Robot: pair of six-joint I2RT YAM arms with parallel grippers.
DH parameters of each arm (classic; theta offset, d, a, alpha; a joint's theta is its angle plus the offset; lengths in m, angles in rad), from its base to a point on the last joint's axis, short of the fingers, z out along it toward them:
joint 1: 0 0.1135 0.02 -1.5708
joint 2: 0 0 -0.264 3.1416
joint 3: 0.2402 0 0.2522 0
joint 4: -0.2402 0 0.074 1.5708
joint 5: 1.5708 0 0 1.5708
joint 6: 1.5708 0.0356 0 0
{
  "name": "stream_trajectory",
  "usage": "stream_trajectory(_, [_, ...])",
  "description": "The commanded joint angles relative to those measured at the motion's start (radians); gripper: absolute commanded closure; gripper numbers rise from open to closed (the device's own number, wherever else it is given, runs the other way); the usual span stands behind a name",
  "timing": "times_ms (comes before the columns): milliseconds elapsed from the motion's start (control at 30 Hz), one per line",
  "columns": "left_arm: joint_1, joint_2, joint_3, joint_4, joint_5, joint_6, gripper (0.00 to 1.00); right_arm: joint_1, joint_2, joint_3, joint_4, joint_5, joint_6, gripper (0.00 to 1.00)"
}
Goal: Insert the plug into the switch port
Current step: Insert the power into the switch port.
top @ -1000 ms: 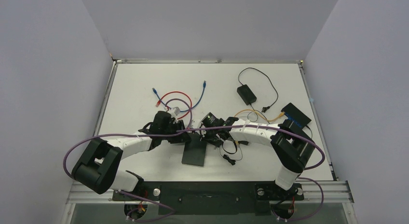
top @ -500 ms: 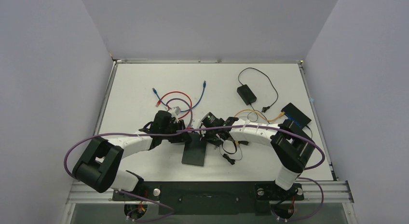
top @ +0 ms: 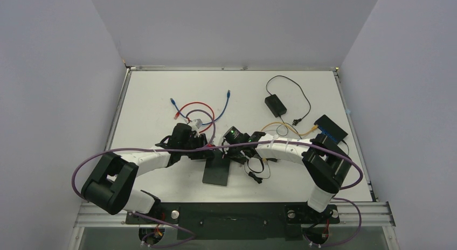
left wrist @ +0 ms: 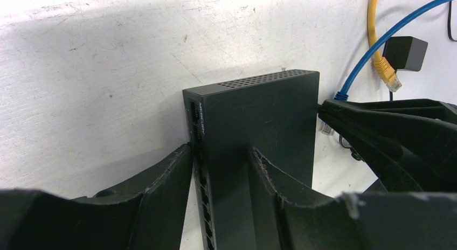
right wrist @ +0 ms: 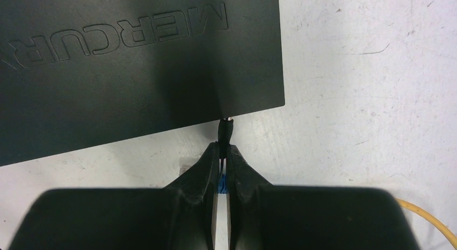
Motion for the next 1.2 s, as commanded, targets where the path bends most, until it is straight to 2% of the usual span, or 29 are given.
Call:
stream_trajectory(0, [0.003, 0.011, 0.04, 0.046, 0.031, 0.018, 0.61, 0.015, -0.026, 0.014, 0.056, -0.027, -0.018, 1.0])
stream_trajectory(667, [-0.038, 0.038, 0.041, 0.05, 0.07, 0.054, 0.61, 0.021, -0.063, -0.004, 0.179, -0.073, -0.181, 1.0])
stream_trajectory(1167, [-0.081, 0.046, 0.032, 0.071, 0.086, 0.053, 0.61, 0.021, -0.06, 0.029, 0.275, -0.112, -0.145, 1.0])
